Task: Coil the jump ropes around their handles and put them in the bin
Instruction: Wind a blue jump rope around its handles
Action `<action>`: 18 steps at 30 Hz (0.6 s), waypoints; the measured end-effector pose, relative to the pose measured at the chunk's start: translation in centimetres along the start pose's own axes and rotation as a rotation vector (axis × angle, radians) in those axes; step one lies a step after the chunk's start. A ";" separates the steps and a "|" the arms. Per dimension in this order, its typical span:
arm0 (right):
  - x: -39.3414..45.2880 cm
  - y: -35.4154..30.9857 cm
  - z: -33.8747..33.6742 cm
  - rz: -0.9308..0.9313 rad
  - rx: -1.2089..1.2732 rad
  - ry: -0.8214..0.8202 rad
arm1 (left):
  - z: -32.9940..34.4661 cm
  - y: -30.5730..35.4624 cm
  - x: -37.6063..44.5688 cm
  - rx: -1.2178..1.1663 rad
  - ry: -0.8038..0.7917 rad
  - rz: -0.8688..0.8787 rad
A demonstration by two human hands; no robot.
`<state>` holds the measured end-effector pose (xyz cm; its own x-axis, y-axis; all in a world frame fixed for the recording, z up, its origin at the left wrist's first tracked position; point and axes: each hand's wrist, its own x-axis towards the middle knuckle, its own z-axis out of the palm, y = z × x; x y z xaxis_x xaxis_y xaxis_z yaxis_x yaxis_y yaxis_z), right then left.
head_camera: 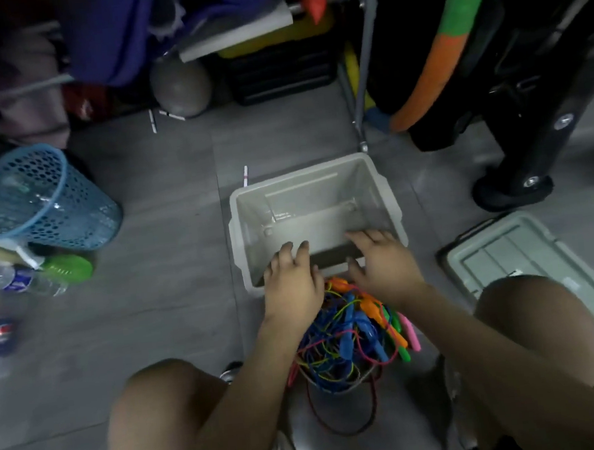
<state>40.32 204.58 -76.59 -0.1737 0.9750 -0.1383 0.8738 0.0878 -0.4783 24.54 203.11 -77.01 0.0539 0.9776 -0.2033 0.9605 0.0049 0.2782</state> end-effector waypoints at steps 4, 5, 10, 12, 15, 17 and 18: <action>-4.2 -0.7 -1.0 -0.047 -0.061 0.015 | -0.8 -0.6 -4.1 0.022 -0.015 0.020; -5.1 -0.8 -1.0 -0.058 -0.092 0.006 | -0.9 -0.7 -4.8 0.028 -0.009 0.017; -11.1 -2.1 -1.1 -0.071 -0.105 0.020 | -1.7 0.2 -10.5 0.002 0.041 -0.003; -13.0 -2.4 -1.1 -0.096 -0.112 0.018 | -1.8 0.6 -12.5 -0.005 0.049 0.003; -14.8 -2.5 -1.1 -0.089 -0.093 0.031 | -2.1 1.0 -14.4 -0.039 0.085 -0.002; -15.4 -2.5 -0.8 -0.092 -0.089 0.029 | -2.0 1.1 -15.0 -0.057 0.095 -0.002; -15.5 -2.5 -0.5 -0.090 -0.082 0.029 | -1.9 1.2 -15.0 -0.059 0.100 0.000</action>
<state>41.09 189.34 -72.79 -0.2406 0.9679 -0.0722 0.8896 0.1902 -0.4153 24.35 188.84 -71.88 0.0232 0.9937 -0.1096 0.9425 0.0148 0.3338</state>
